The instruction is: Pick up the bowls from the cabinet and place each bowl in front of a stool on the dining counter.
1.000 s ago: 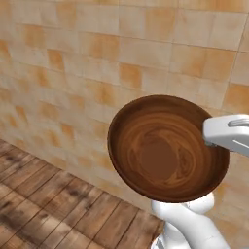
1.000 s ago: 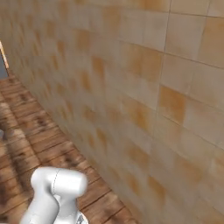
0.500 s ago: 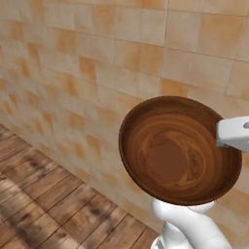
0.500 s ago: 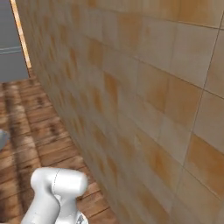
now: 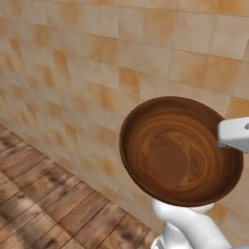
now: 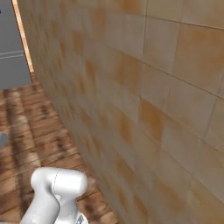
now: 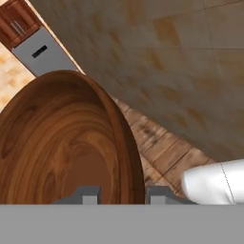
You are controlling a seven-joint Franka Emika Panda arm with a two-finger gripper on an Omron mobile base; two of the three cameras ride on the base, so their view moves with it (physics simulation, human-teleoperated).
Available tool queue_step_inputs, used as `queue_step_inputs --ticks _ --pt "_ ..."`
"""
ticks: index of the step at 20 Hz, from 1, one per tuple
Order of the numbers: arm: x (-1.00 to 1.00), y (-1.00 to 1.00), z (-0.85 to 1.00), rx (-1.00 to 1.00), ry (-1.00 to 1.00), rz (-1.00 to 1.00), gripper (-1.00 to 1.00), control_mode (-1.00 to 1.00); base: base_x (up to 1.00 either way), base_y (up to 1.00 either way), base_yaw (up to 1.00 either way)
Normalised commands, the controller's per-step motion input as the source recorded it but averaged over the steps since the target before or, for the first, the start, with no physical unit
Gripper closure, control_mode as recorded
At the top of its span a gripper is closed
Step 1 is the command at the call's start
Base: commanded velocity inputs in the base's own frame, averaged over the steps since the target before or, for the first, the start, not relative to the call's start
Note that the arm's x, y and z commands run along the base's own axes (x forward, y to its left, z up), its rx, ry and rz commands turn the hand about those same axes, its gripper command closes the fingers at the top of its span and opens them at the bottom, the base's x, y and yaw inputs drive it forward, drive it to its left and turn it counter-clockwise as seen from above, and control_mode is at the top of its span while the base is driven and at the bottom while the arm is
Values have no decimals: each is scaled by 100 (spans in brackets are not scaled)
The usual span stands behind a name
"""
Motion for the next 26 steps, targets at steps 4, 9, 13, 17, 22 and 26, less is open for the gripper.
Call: queue_step_inputs --ticks 4,9,13,17,22,26 --pt "0 0 0 0 0 0 100 100 88 53 14" --pt "0 0 0 0 0 0 100 100 37 39 69" --pt "0 0 0 0 0 0 100 100 6 8 89" --pt "0 0 0 0 0 0 100 100 41 0 88" --pt "0 0 0 0 0 0 100 100 89 0 71" --pt "0 0 0 0 0 0 100 100 100 0 43"
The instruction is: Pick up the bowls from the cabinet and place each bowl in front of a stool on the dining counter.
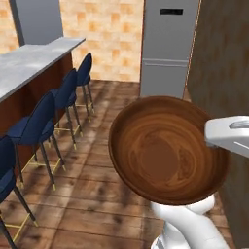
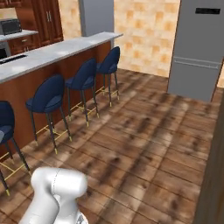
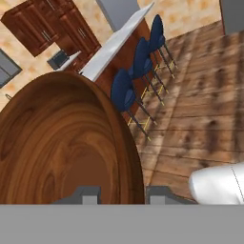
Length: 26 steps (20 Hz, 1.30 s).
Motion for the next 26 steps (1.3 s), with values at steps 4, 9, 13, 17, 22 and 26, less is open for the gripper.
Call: queue_step_inputs --ticks 4,9,13,17,22,26 --pt "0 0 0 0 0 0 100 100 100 0 33" --pt "0 0 0 0 0 0 100 100 100 -14 23" --pt "0 0 0 0 0 0 100 100 100 -6 15" --pt "0 0 0 0 0 0 100 100 100 0 19" --pt "0 0 0 0 0 0 100 100 100 0 30" --pt "0 0 0 0 0 0 100 100 100 7 40"
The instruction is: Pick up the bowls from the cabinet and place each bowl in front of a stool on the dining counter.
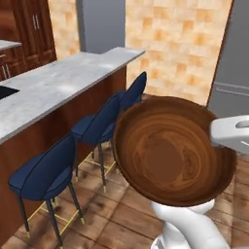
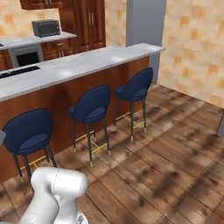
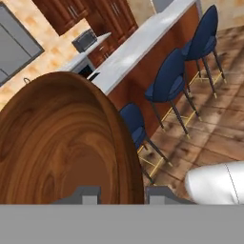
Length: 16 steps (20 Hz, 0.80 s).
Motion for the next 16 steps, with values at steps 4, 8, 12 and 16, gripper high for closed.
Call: queue_step_inputs --ticks 4,8,12,16 --pt "0 0 0 0 0 0 100 100 96 26 56" --pt "0 0 0 0 0 0 100 100 80 7 69" --pt "0 0 0 0 0 0 100 100 100 17 34" --pt "0 0 0 0 0 0 100 100 100 17 26"
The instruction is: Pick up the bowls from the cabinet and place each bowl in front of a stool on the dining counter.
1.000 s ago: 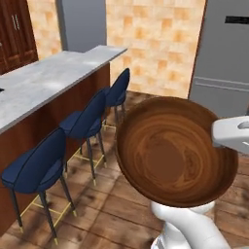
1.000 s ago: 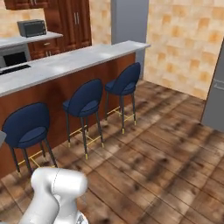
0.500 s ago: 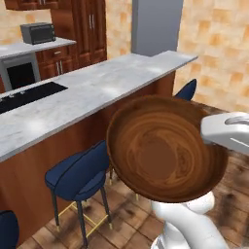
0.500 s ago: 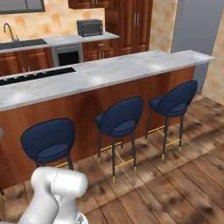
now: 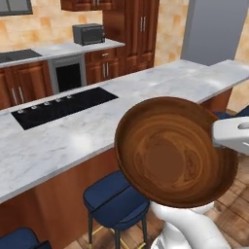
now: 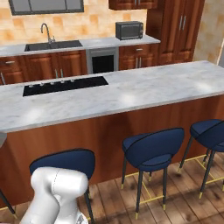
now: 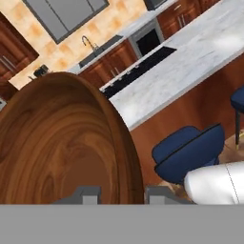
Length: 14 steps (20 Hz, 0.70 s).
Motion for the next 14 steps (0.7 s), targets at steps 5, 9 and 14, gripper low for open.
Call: queue_step_inputs --ticks 5,9,14 --pt "0 0 0 0 0 0 100 100 100 30 20" --pt "50 0 -7 1 4 2 100 -100 50 9 5" --pt "100 -2 -13 16 11 0 100 -100 0 0 0"
